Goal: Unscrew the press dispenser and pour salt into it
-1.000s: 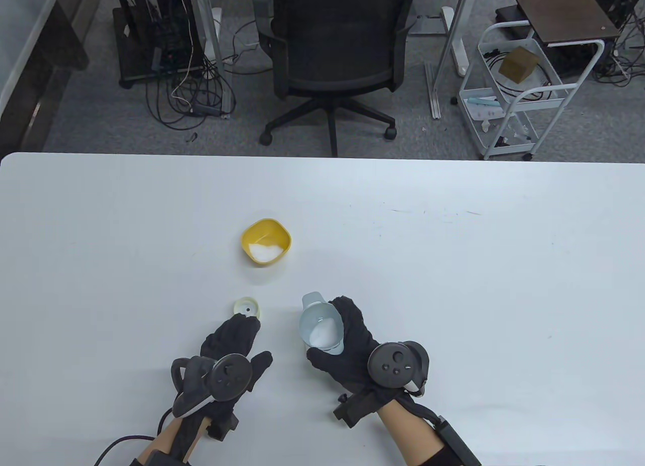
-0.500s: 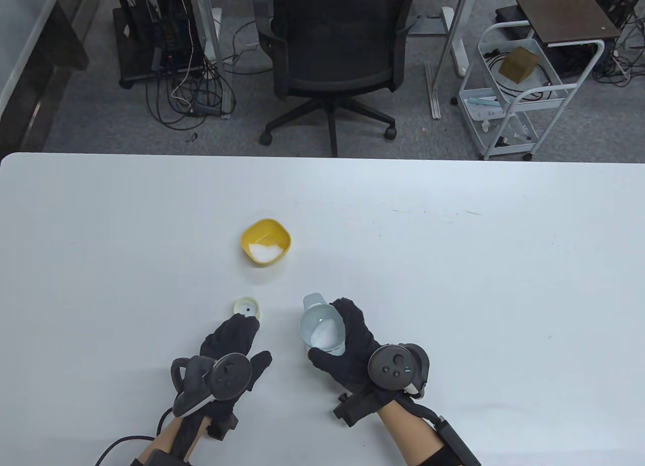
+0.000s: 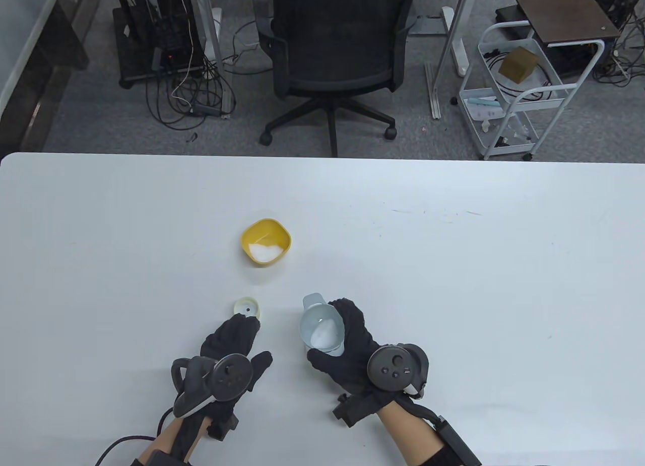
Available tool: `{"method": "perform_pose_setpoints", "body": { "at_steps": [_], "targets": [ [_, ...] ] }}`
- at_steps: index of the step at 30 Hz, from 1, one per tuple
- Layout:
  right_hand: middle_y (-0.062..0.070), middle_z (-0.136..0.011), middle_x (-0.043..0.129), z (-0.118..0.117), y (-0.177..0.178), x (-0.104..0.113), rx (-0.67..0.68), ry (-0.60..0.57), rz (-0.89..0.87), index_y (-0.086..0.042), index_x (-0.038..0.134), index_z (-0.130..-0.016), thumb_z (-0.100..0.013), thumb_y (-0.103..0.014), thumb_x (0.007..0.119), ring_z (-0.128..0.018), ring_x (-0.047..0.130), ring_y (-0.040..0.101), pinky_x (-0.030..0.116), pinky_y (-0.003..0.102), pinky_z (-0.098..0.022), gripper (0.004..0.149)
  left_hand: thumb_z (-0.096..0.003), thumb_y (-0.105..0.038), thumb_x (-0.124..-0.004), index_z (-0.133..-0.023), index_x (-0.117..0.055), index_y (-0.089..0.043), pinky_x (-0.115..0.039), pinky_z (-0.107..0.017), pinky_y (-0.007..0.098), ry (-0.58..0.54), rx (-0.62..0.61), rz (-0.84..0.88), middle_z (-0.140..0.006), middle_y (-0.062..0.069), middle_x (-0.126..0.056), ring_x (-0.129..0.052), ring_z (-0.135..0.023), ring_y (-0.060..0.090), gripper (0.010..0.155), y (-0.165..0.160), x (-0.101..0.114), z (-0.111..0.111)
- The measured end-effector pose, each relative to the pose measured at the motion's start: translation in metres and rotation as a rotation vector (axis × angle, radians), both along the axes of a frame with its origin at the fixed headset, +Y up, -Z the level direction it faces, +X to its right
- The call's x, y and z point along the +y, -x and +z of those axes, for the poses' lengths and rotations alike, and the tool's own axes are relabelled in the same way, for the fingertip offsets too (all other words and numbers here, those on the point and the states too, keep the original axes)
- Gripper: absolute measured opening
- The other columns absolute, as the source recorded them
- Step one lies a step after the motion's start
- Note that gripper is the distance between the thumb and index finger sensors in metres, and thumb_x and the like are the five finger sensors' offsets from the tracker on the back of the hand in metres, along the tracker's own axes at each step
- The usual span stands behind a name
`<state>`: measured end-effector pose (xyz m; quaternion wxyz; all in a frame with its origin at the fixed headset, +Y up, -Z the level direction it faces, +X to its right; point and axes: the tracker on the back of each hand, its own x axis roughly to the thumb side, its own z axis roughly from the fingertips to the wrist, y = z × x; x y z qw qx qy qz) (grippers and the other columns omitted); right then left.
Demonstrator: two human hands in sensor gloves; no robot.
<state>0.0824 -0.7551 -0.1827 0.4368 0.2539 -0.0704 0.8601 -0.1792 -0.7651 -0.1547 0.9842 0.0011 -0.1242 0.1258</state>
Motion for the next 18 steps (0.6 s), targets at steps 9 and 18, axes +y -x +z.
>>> {"method": "perform_pose_setpoints", "body": {
  "at_steps": [9, 18],
  "targets": [
    [0.044, -0.106, 0.050, 0.001, -0.001, 0.006, -0.004, -0.003, -0.028, 0.026, 0.022, -0.105, -0.056, -0.055, 0.078, -0.092, 0.068, 0.058, 0.053, 0.081, -0.057, 0.110, -0.0555, -0.056, -0.073, -0.118, -0.053, -0.002, -0.066, -0.066, 0.069, 0.000, -0.001, -0.002, -0.117, 0.035, -0.060, -0.073, -0.100, 0.056, 0.085, 0.000, 0.000, 0.000],
    [0.042, -0.107, 0.049, -0.003, -0.003, -0.006, 0.022, 0.051, -0.045, 0.023, 0.021, -0.106, -0.055, -0.055, 0.078, -0.093, 0.067, 0.057, 0.052, 0.081, -0.058, 0.109, -0.0554, -0.056, -0.073, -0.118, -0.053, -0.002, -0.066, -0.066, 0.069, 0.004, -0.003, -0.012, -0.116, 0.035, -0.060, -0.073, -0.100, 0.056, 0.085, -0.001, -0.001, 0.000]
  ]
}}
